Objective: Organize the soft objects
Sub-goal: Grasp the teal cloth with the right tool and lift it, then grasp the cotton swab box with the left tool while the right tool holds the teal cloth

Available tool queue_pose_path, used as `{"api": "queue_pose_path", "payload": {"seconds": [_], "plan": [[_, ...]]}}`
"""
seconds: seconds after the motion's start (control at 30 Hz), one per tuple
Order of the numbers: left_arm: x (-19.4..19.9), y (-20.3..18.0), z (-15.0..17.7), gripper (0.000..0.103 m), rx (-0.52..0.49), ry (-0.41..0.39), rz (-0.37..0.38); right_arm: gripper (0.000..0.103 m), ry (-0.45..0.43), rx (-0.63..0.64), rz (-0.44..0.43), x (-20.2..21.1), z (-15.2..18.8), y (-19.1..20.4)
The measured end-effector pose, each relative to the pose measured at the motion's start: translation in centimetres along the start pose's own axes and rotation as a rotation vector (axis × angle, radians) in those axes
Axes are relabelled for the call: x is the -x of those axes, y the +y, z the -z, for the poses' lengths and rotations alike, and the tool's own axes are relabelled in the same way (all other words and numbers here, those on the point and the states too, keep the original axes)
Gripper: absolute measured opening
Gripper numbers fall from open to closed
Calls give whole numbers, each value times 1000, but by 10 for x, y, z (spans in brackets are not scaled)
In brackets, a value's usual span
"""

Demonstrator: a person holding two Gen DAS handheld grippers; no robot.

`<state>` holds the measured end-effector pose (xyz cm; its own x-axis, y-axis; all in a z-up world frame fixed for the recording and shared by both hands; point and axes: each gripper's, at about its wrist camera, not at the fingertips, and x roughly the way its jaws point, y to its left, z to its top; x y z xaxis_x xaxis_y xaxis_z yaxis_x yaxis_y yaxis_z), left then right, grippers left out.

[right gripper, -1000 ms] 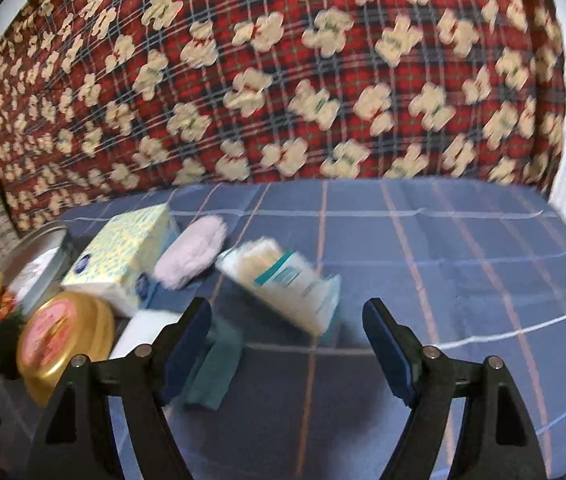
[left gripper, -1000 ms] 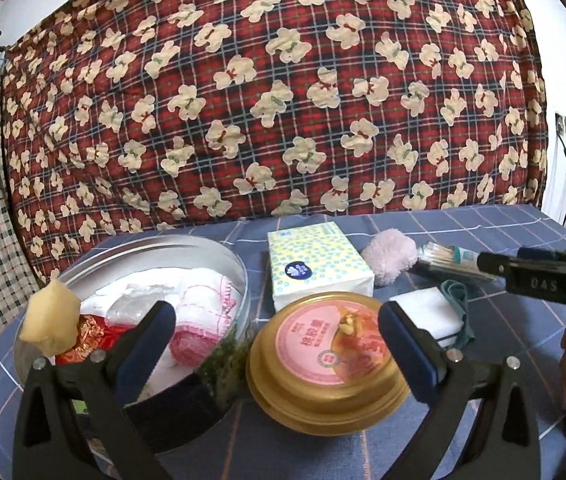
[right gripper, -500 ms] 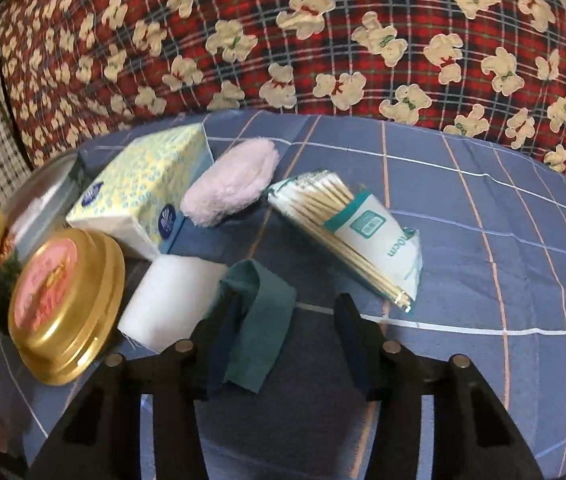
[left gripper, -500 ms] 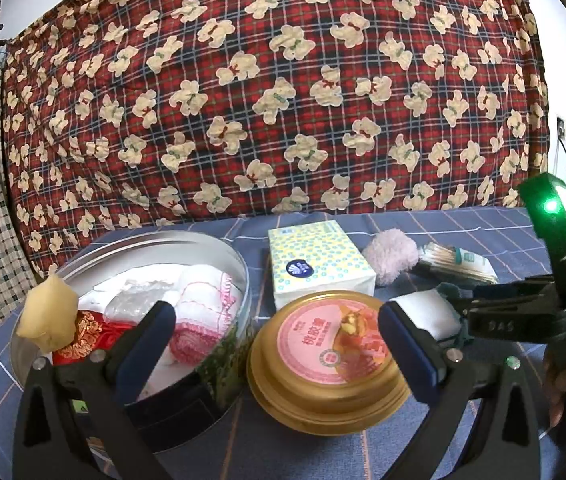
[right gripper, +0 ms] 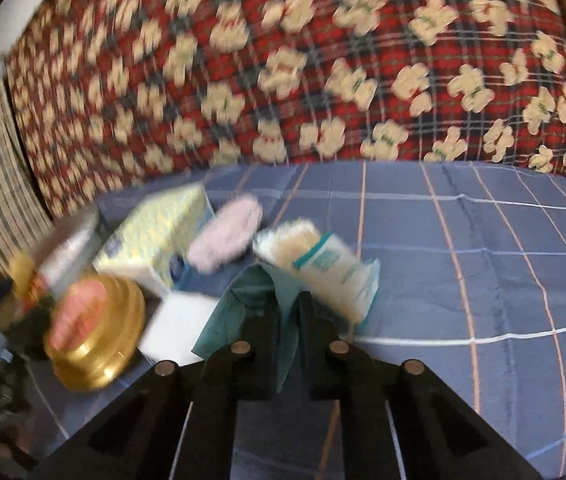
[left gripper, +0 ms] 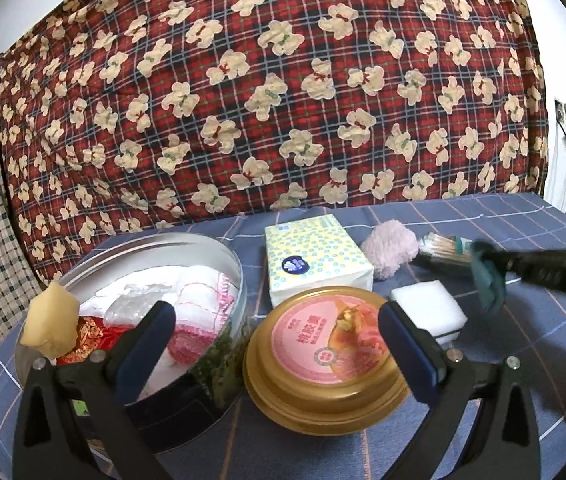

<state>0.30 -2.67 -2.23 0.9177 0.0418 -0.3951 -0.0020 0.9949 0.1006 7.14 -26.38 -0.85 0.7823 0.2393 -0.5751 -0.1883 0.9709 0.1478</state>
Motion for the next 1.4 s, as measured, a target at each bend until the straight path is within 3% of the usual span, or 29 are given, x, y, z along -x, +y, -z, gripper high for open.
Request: {"api": "queue_pose_path", "payload": {"seconds": [0.17,0.43,0.57,0.7,0.87,1.0,1.2,1.33,1.4], "plan": [[4,-9,0,103,-17,-23,16,9,-134,-34,88,23,-8,-11],[8,-61,-25,103,-71,-36,175,9,-303,-19,286,56,-13,-25],[-9,-99,-44,102,-34,42,282,10,-357,-32,379,70,-16,-42],[-33,-133,-52,101,20,136,339,10,-362,-51,420,78,-15,-63],[-70,-165,-52,92,70,224,298,10,-335,-111,423,82,-14,-93],[-113,-178,-43,87,193,389,260,10,-315,-139,404,81,-12,-102],[-149,-193,-20,89,319,506,104,10,-307,-121,377,79,-11,-99],[-154,-209,-19,86,300,490,70,10,-300,-126,363,78,-11,-100],[-155,-207,-19,78,319,477,54,10,-301,-130,361,78,-11,-100]]}}
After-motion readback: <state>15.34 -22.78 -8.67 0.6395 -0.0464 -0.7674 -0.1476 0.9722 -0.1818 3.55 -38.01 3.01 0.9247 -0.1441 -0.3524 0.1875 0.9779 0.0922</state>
